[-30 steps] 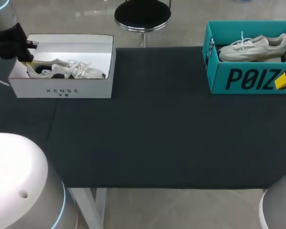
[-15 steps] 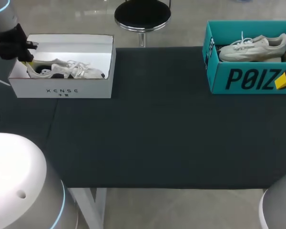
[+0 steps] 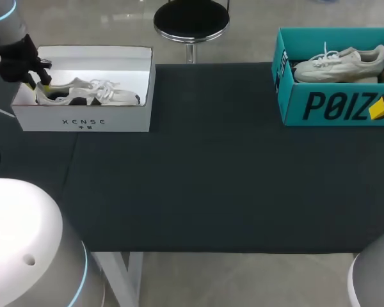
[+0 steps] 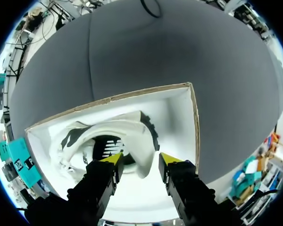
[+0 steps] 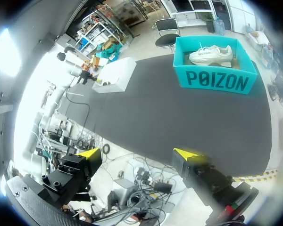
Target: Take the shoe out of the shoebox, open the shoe tongue, remove and reinsert the insole, then place the shoe into the shoebox
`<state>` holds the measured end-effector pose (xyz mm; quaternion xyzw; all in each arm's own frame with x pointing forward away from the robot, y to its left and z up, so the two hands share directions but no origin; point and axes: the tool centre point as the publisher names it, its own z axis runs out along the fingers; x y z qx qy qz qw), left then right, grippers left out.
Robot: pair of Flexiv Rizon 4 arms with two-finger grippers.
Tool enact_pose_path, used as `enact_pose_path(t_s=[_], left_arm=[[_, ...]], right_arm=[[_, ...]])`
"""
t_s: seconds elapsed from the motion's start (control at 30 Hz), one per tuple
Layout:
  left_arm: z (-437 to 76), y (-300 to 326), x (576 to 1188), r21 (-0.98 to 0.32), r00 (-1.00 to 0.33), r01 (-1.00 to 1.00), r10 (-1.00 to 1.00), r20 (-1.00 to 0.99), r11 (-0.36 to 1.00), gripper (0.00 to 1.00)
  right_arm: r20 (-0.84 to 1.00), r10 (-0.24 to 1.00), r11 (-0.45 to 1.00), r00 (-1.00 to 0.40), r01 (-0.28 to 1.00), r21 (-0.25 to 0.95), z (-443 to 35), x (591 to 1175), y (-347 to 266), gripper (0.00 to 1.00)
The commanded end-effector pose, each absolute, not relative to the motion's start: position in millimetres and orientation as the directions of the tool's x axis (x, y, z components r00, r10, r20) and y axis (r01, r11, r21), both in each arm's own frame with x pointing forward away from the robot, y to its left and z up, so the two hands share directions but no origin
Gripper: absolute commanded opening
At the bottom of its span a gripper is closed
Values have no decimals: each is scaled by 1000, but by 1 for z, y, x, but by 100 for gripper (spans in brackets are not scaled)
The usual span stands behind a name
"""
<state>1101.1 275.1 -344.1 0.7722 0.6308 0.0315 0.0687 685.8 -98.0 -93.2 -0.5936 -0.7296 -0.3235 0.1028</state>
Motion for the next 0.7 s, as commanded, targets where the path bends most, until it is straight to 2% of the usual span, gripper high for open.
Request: enact_pose_path(t_s=[0.03,0.27,0.47,0.63,0.7], left_arm=[[-342,274,1096,151,187,972,982,-28,-181,100],[-328,273,1098,174,168,972,984,-61,-156,100],[-295,264,1098,262,107,962,991,-81,-82,100],[-261,249,1092,264,-151,947,980,-130,181,100],[-249,241,1087,221,-285,925,949,-134,309,100]], right_arm=[[533,801,87,-273,934,346,-93,688,-98,100],[533,801,87,-273,934,346,-93,688,-98,100],[533,801,87,-273,934,346,-93,688,-98,100],[533,801,87,-273,934,346,-93,688,-98,100],[533,801,87,-273,934,346,-93,688,-98,100]])
